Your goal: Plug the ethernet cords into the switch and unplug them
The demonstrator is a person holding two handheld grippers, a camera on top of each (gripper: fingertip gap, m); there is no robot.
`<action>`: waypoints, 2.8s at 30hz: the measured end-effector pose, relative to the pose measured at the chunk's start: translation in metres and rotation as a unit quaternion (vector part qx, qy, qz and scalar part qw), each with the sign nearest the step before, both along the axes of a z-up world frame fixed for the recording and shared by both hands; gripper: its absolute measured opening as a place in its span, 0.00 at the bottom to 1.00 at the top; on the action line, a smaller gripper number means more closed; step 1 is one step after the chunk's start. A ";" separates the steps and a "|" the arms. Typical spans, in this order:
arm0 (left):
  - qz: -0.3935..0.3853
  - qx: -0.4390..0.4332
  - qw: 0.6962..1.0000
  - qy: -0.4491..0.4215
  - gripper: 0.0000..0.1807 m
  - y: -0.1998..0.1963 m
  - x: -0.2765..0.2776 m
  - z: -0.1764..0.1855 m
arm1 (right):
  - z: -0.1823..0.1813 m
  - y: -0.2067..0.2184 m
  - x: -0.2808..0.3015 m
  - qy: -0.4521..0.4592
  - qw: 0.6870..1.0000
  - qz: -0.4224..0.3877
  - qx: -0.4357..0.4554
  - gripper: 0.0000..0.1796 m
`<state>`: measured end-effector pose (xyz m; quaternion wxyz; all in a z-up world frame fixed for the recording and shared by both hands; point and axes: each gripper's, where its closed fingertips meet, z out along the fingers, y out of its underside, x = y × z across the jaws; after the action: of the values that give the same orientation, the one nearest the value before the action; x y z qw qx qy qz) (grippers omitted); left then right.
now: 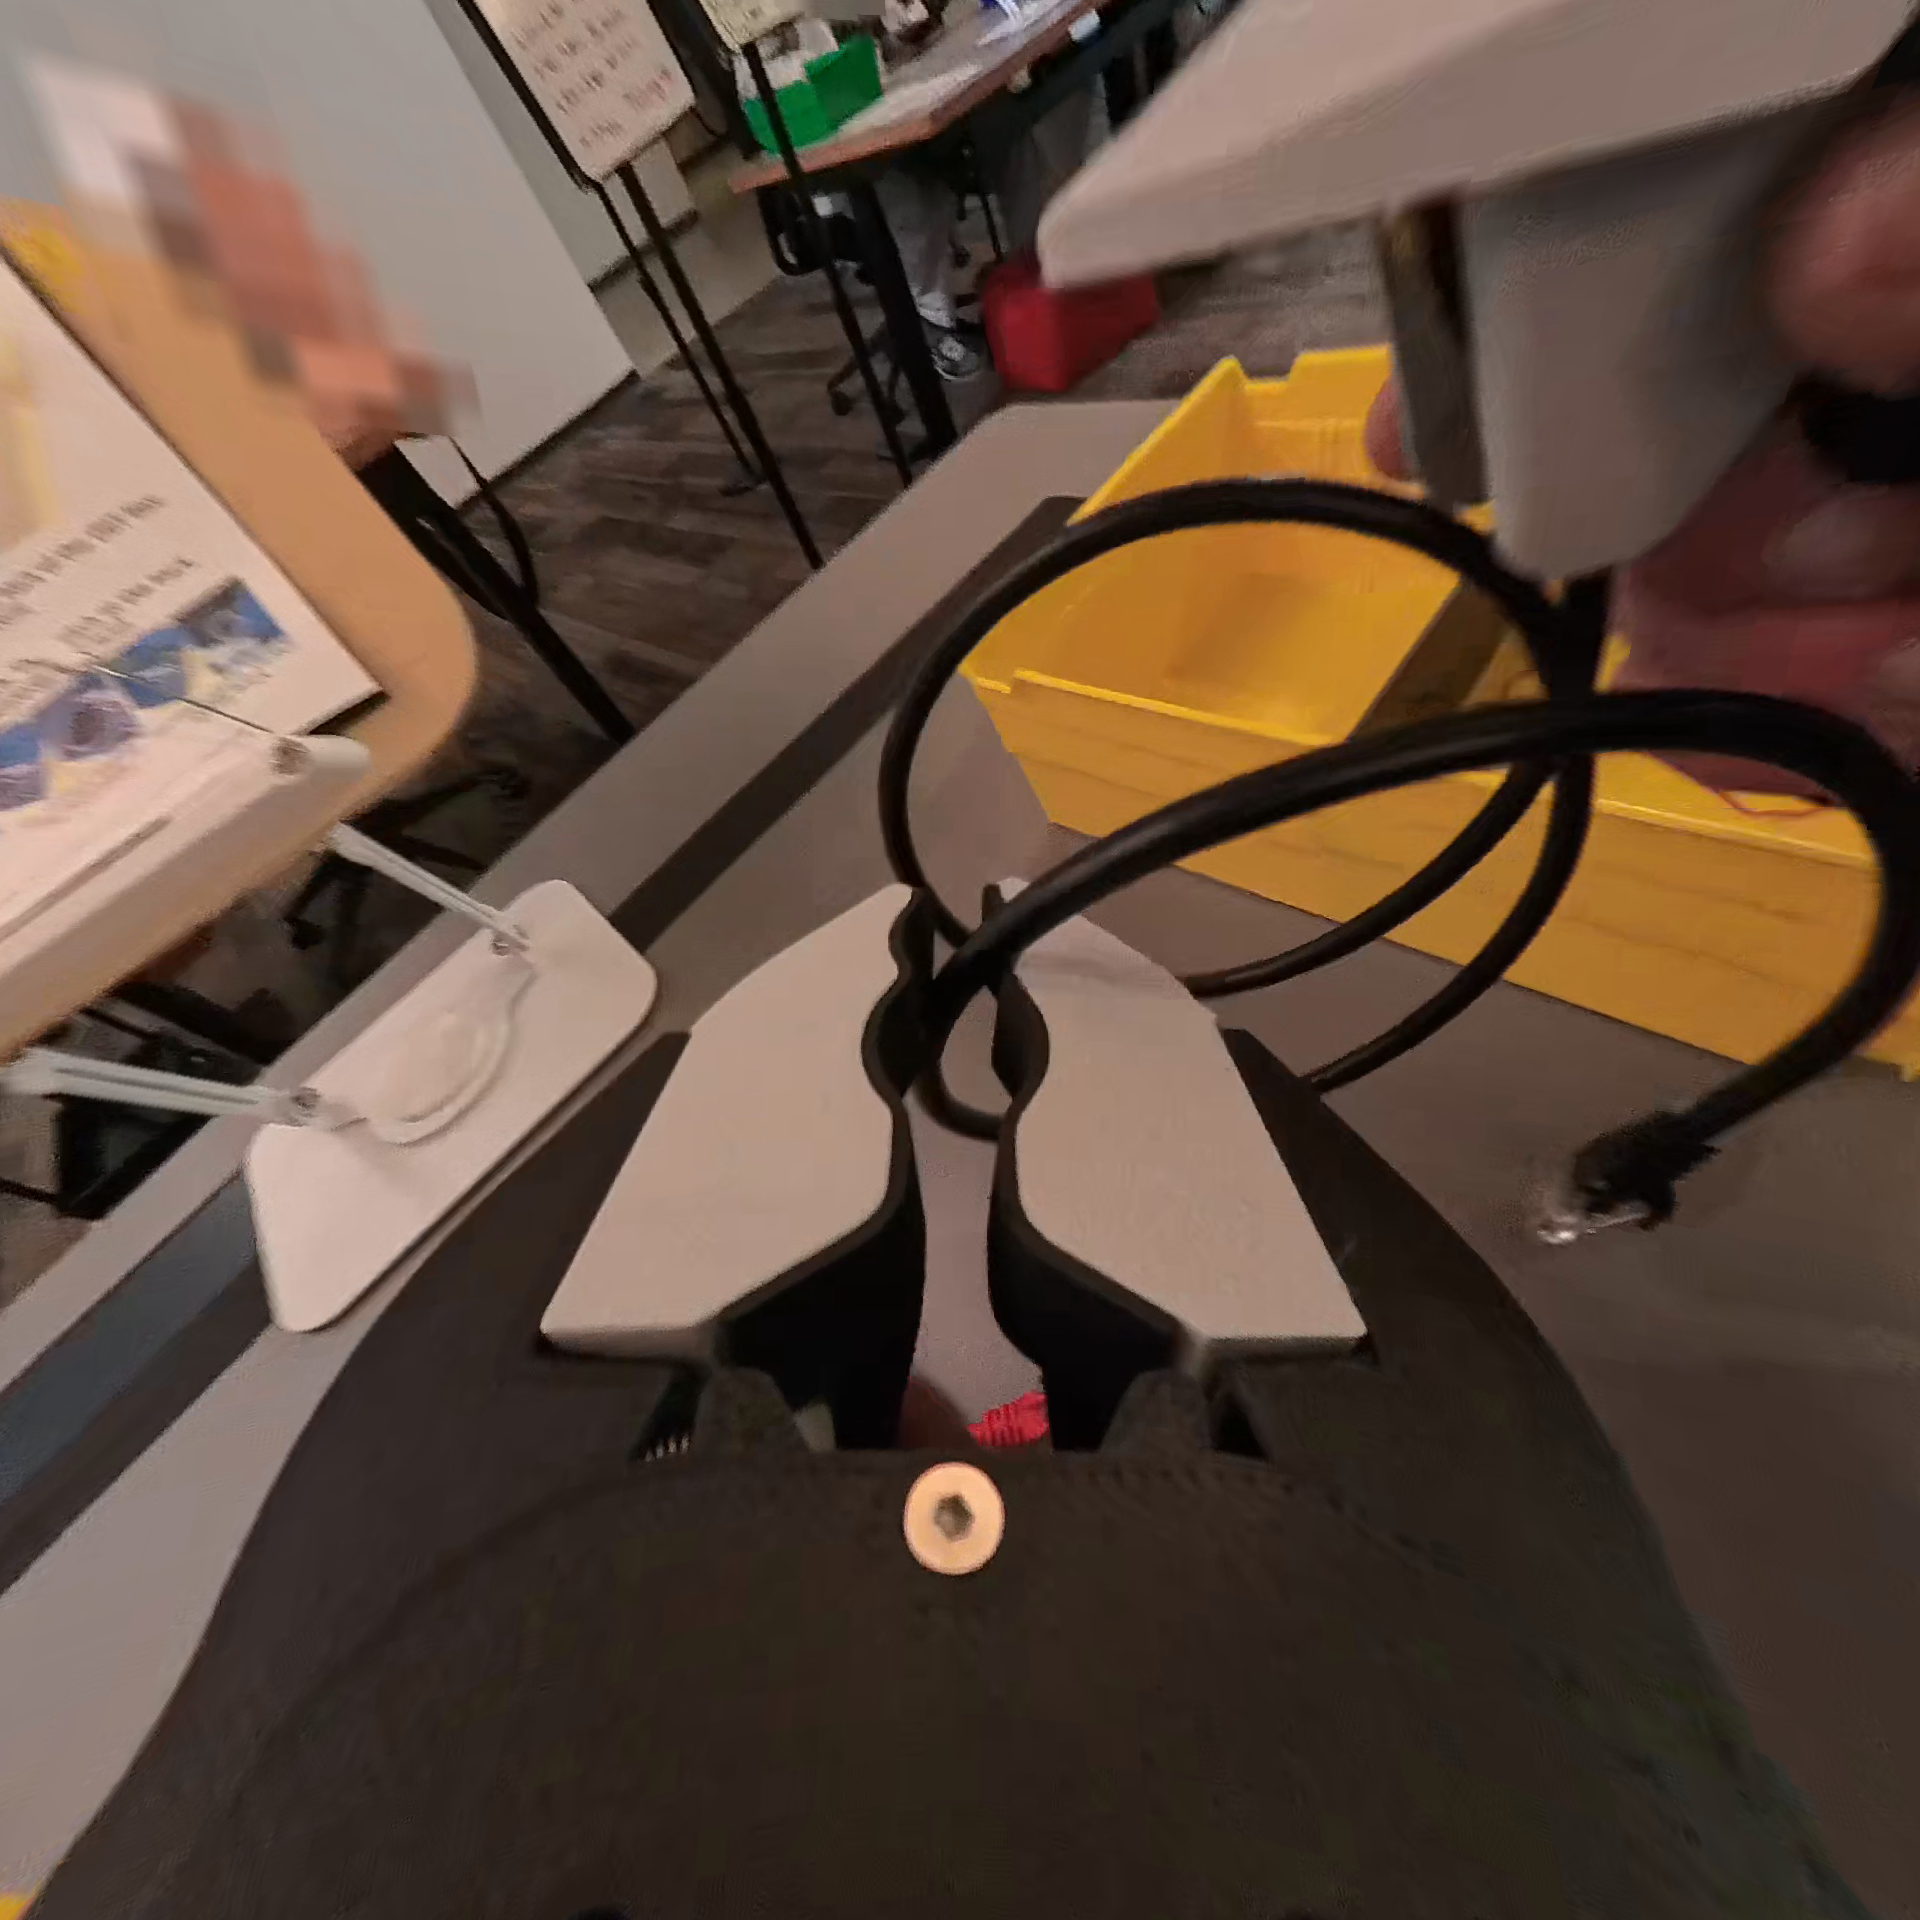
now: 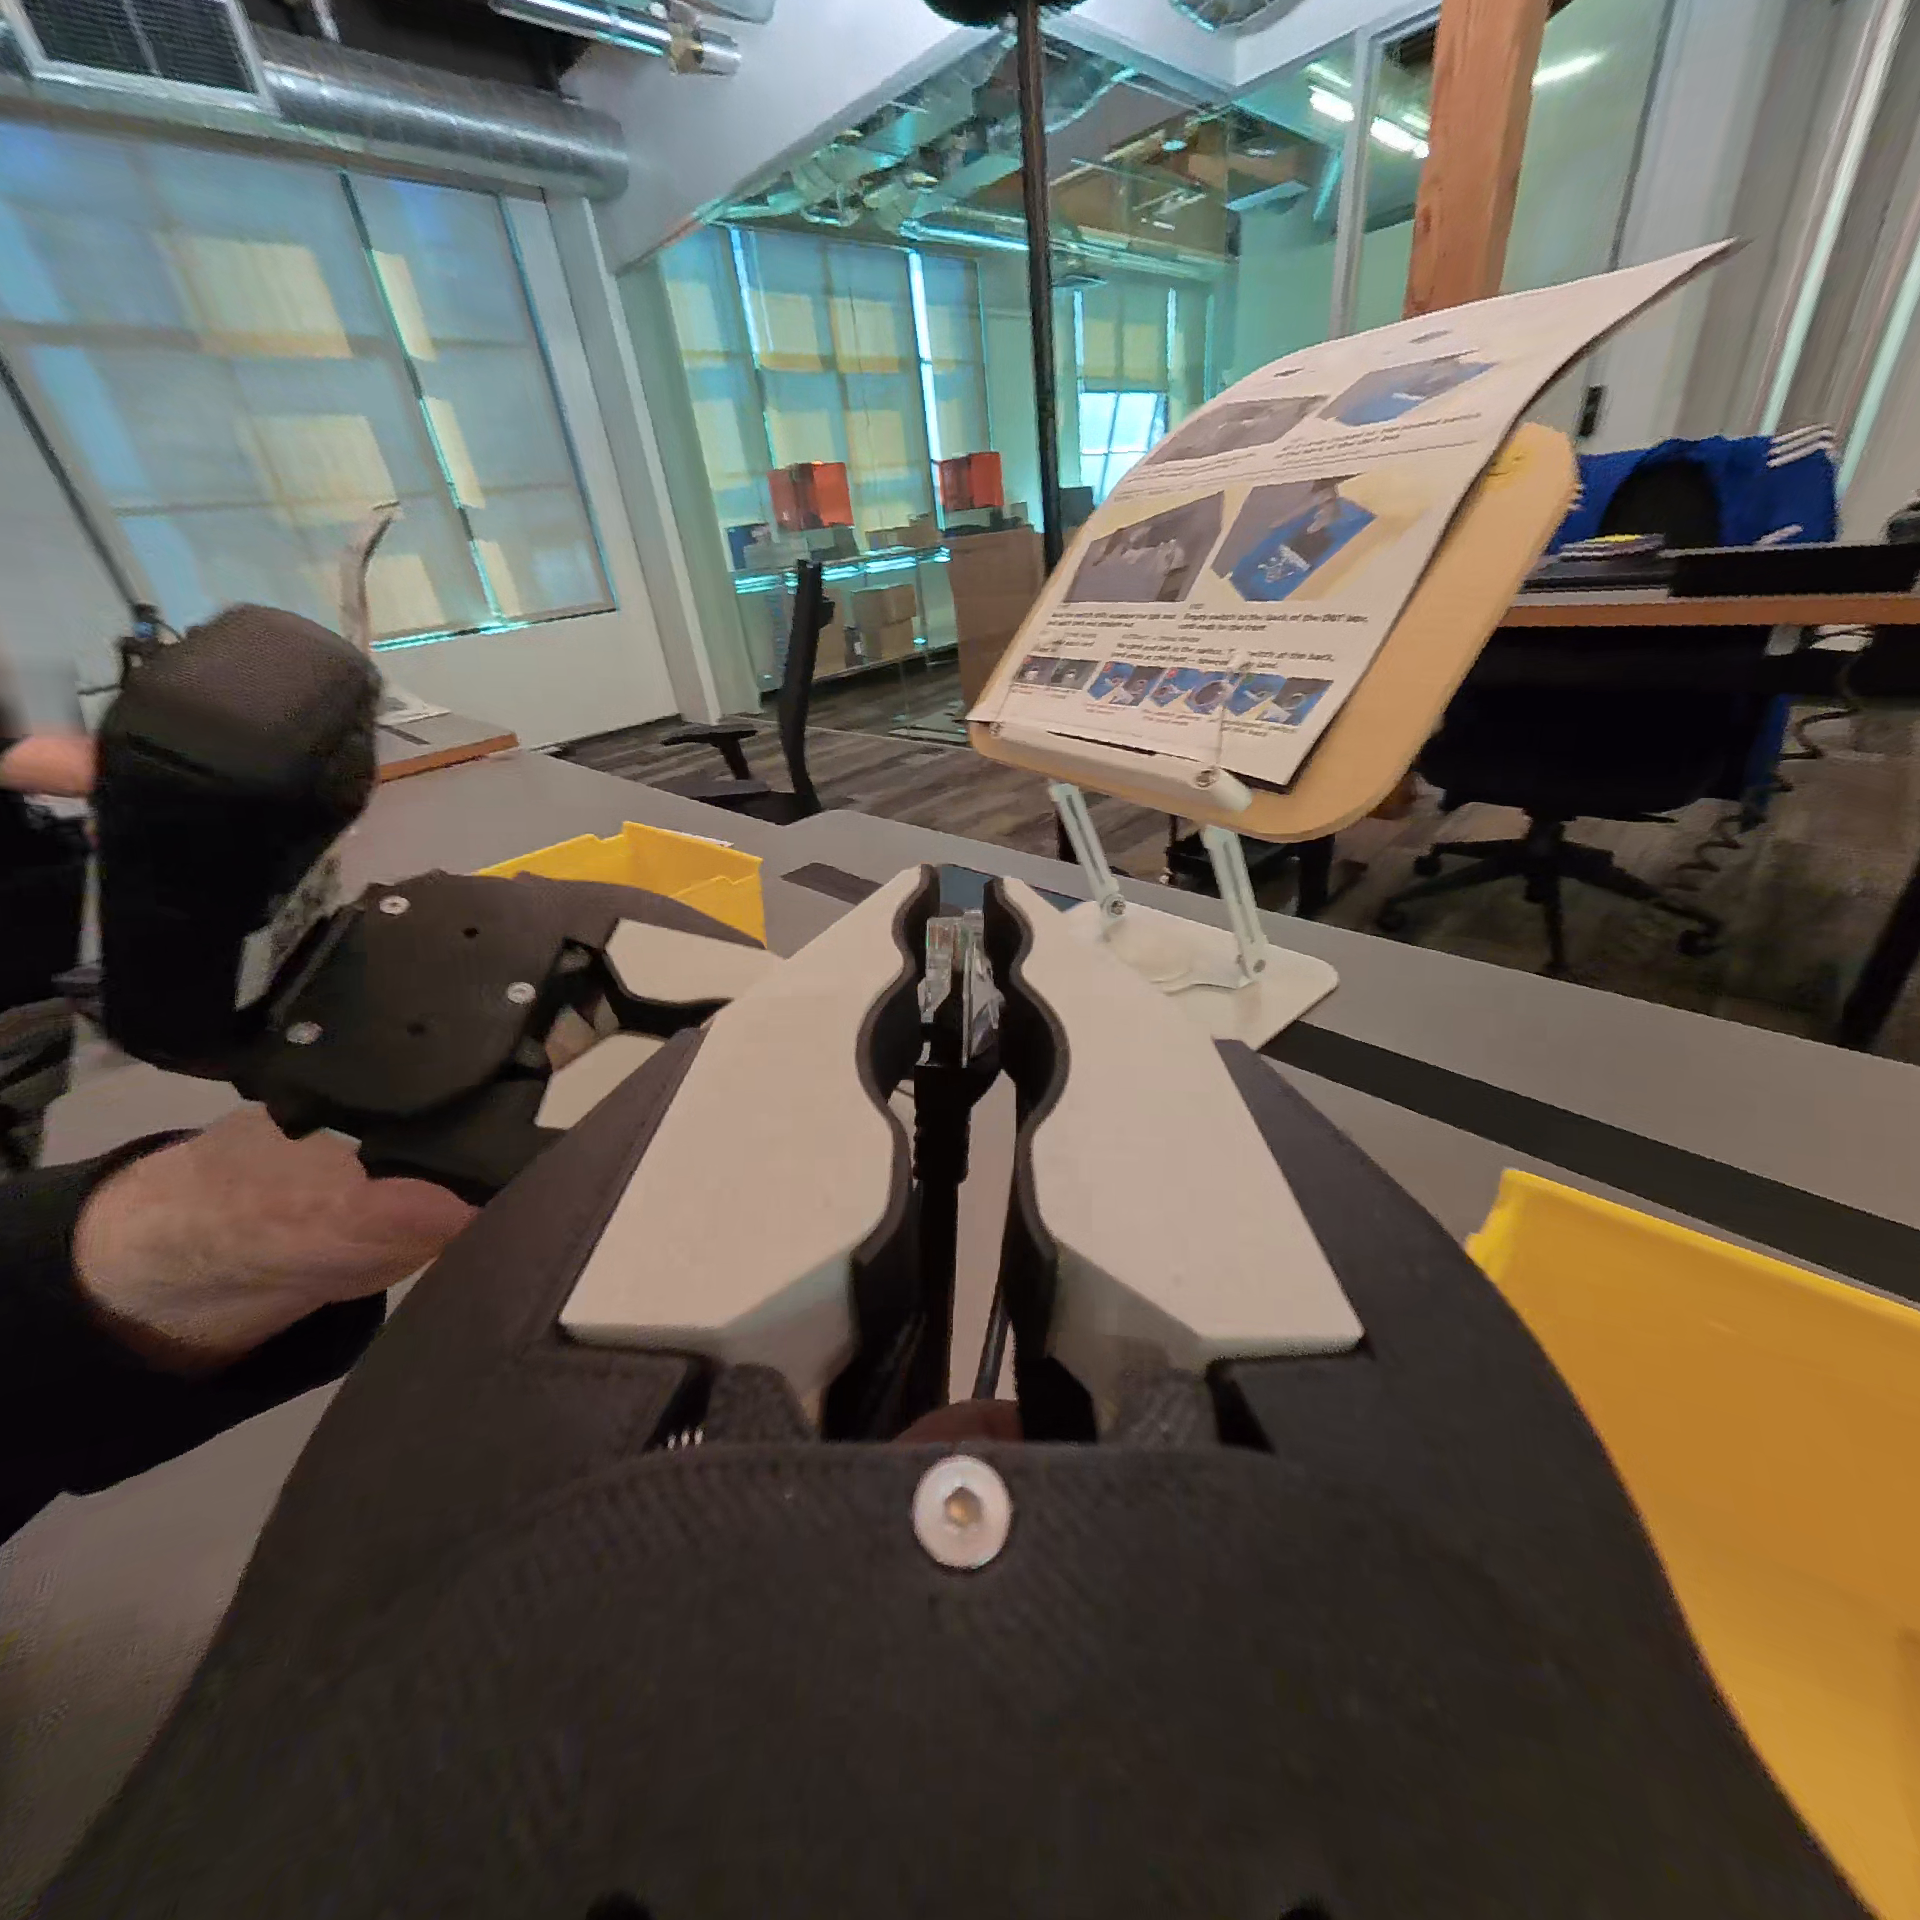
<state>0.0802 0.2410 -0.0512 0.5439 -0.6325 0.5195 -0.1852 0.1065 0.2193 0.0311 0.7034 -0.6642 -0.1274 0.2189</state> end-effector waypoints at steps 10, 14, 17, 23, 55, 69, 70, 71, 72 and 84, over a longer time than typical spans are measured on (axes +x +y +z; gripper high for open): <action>-0.073 -0.147 0.981 0.105 0.44 0.009 0.018 -0.078 | -0.024 0.010 0.021 -0.072 0.996 -0.046 -0.030 0.03; -0.061 -0.183 0.979 0.064 0.47 0.021 0.002 -0.058 | -0.032 0.014 0.030 -0.089 0.993 -0.064 -0.032 0.03; -0.054 -0.162 0.979 0.107 0.42 0.025 -0.013 -0.058 | -0.032 0.015 0.032 -0.086 0.993 -0.068 -0.032 0.03; 0.007 -0.058 0.976 0.210 0.37 0.045 -0.026 -0.055 | -0.020 0.012 0.044 -0.080 0.991 -0.105 -0.009 0.03; -0.140 -0.182 0.972 -0.037 0.36 -0.023 -0.021 0.035 | -0.061 0.005 -0.050 -0.442 0.887 -0.054 0.123 0.03; -0.126 -0.233 0.964 0.010 0.36 -0.026 -0.071 -0.019 | -0.122 -0.008 -0.102 -0.558 0.824 0.075 0.068 0.04; -0.133 -0.240 0.961 0.005 0.36 -0.028 -0.075 -0.018 | -0.123 -0.010 -0.109 -0.559 0.822 0.081 0.073 0.04; -0.139 -0.249 0.959 0.003 0.37 -0.031 -0.078 -0.018 | -0.124 -0.011 -0.116 -0.565 0.817 0.081 0.081 0.04; -0.146 -0.257 0.955 0.006 0.37 -0.035 -0.082 -0.020 | -0.125 -0.012 -0.122 -0.574 0.810 0.080 0.089 0.04; -0.124 -0.255 0.959 -0.005 0.25 -0.057 -0.099 -0.032 | -0.130 -0.008 -0.145 -0.576 0.810 0.048 0.099 0.04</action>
<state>-0.0191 0.1840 -0.0834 0.3399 -0.6799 0.5263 -0.3811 -0.0383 0.2117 -0.0984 0.5514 -0.5880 -0.5624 -0.1841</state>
